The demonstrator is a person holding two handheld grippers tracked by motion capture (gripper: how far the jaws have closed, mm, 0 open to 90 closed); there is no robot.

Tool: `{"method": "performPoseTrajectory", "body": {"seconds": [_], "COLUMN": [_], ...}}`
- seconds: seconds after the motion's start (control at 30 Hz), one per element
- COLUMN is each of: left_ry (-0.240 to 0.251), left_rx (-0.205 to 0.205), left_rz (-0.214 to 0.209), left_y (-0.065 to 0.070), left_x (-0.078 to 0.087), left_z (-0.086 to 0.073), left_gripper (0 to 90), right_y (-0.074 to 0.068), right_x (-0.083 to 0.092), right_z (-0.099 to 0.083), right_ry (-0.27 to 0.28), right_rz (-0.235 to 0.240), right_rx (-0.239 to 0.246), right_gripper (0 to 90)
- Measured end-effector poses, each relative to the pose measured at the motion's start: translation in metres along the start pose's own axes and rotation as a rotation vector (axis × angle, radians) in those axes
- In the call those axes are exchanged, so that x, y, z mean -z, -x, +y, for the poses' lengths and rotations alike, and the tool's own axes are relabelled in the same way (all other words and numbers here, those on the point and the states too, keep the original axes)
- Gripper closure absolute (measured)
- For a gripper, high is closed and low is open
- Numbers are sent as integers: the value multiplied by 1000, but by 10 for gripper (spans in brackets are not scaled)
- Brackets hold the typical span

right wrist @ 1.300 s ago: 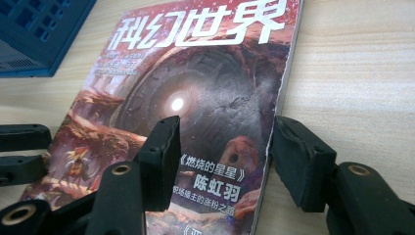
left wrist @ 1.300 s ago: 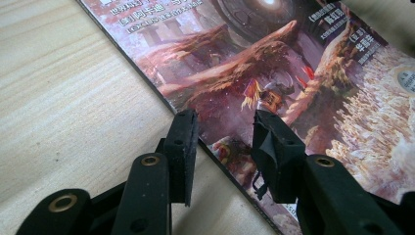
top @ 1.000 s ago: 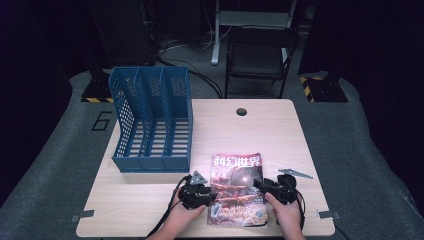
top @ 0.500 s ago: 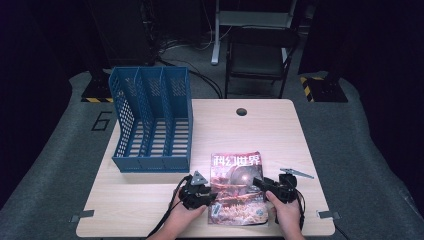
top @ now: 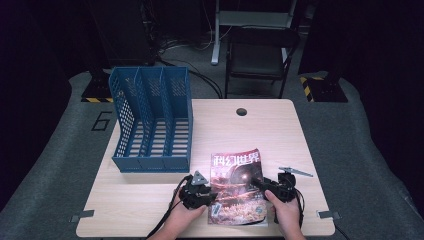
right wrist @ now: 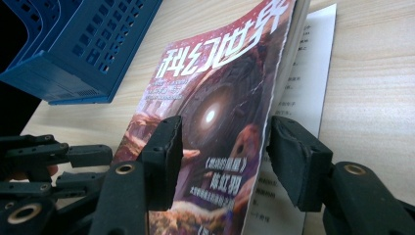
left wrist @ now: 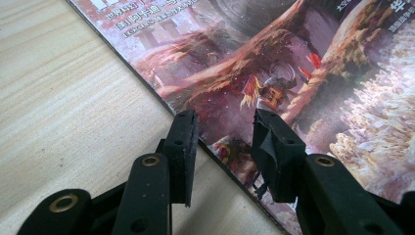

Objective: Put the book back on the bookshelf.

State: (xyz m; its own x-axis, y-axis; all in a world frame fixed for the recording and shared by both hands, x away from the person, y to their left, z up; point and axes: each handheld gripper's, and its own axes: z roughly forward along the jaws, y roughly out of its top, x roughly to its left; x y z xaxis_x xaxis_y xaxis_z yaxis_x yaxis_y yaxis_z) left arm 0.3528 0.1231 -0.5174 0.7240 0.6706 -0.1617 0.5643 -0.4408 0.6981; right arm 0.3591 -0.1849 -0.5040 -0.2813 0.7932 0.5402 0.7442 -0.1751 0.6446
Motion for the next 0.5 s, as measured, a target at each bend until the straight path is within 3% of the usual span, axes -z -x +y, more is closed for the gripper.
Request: {"method": "performPoseTrajectory", "body": {"seconds": [0.17,0.3,0.5], "left_ry": [3,10,11], "left_rx": [-4,-5,6], "left_rz": [-4,-2,-9], "left_y": [-1,-1,-1], "left_x": [0,0,0], "left_z": [-1,-1,-2], "left_gripper": [617,619,619], "right_y": [10,13,15], "right_x": [-8,-17,-18], "right_z": [6,8,8], "right_ry": [-50,-102,-122], "right_rz": [33,0,2], "right_rx": [-15,45,55], "right_gripper": [464,454,493]}}
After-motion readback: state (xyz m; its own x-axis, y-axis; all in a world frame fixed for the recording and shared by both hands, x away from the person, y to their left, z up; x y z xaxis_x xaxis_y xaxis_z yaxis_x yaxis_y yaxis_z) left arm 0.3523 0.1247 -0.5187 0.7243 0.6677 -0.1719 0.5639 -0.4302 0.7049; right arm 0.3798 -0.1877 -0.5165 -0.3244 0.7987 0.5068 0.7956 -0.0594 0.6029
